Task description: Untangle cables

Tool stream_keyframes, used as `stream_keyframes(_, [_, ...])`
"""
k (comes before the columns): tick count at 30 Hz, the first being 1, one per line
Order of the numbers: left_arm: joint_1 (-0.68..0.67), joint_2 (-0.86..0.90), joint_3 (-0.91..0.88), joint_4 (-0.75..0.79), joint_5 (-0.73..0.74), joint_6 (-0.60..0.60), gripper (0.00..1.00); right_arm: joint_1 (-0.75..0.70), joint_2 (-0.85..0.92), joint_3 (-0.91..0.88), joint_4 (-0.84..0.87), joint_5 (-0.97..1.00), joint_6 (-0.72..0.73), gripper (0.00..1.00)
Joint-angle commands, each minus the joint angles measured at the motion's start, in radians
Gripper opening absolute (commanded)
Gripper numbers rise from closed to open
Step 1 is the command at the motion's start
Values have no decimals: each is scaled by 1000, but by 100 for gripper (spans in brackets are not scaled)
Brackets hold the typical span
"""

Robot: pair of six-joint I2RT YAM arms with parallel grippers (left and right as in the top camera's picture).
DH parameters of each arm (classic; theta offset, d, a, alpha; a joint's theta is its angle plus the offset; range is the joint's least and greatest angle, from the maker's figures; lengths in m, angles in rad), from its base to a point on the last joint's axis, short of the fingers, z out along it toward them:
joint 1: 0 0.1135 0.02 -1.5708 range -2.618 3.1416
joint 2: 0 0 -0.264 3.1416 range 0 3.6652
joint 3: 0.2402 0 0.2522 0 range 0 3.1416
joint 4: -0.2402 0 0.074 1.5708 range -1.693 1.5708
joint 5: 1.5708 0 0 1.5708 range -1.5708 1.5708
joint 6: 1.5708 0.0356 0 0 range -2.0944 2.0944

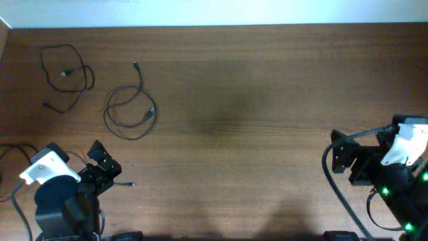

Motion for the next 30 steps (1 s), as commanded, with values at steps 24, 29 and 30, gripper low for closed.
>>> stream_keyframes(24, [5,0,-4,-3,-8,2,99,9,-697,-1126,941,81,-4,98])
stream_keyframes(29, [5,0,-4,-3,-8,2,99,-29,-697,-1170,980,81,-4,98])
stream_keyframes(30, [5,0,-4,-3,-8,2,99,-37,-697,-1174,984,82,-5,98])
